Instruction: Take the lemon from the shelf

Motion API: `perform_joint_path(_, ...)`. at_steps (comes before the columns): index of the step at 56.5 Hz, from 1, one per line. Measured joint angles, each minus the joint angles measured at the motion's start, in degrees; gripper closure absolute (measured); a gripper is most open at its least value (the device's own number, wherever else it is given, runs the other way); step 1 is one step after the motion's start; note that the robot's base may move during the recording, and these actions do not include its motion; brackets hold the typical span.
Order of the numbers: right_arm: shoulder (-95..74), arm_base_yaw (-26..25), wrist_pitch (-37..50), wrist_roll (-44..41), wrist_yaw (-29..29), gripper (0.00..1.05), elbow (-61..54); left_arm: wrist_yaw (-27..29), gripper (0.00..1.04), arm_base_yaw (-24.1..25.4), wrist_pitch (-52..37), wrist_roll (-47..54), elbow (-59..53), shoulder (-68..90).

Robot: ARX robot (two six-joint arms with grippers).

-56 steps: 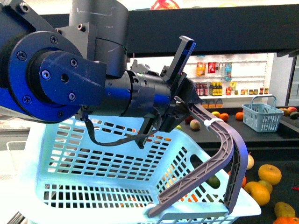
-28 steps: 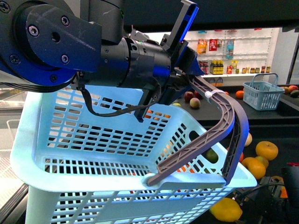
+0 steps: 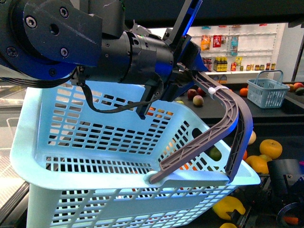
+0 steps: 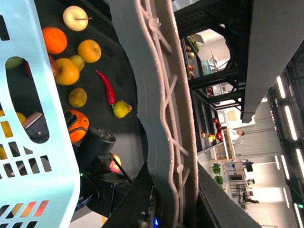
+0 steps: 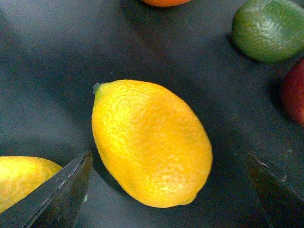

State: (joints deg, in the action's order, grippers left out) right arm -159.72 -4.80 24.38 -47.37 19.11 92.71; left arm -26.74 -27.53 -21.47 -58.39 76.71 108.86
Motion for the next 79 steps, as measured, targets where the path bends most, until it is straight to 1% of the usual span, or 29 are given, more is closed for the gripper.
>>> perform_joint_path(30,-5.6,1.0,-1.6,4.3,-1.1,0.07,7.3,0.0,0.93,0.0,0.0,0.0,0.0,0.0)
perform_joint_path(31,-5.7,1.1,-1.4,4.5,-1.3,0.08,7.4,0.0,0.93,0.0,0.0,0.0,0.0,0.0)
perform_joint_path(34,-5.7,1.2,-1.4,5.0,-1.3,0.18,7.5,0.0,0.93,0.0,0.0,0.0,0.0,0.0)
perform_joint_path(40,-5.7,1.3,-2.3,5.4,-1.7,0.31,7.5,0.0,0.93,0.0,0.0,0.0,0.0,0.0)
perform_joint_path(42,-5.7,1.3,-2.4,5.6,-1.7,0.34,7.5,0.0,0.93,0.0,0.0,0.0,0.0,0.0)
perform_joint_path(48,-5.5,1.1,-1.3,6.2,-2.4,0.34,6.6,0.0,0.93,0.0,0.0,0.0,0.0,0.0)
perform_joint_path(53,-3.8,0.2,2.1,8.0,-5.7,0.35,3.2,0.0,0.93,0.0,0.0,0.0,0.0,0.0)
perform_joint_path(59,0.2,-2.5,7.2,11.2,-8.9,0.35,-2.2,0.0,0.93,0.0,0.0,0.0,0.0,0.0)
perform_joint_path(68,10.2,-6.4,11.8,15.1,-8.8,0.37,-9.8,0.0,0.93,0.0,0.0,0.0,0.0,0.0)
perform_joint_path(73,17.8,-8.1,12.3,18.6,-8.0,0.37,-14.2,0.0,0.93,0.0,0.0,0.0,0.0,0.0)
perform_joint_path(79,26.2,-8.6,11.6,22.9,-5.9,0.37,-18.3,0.0,0.93,0.0,0.0,0.0,0.0,0.0)
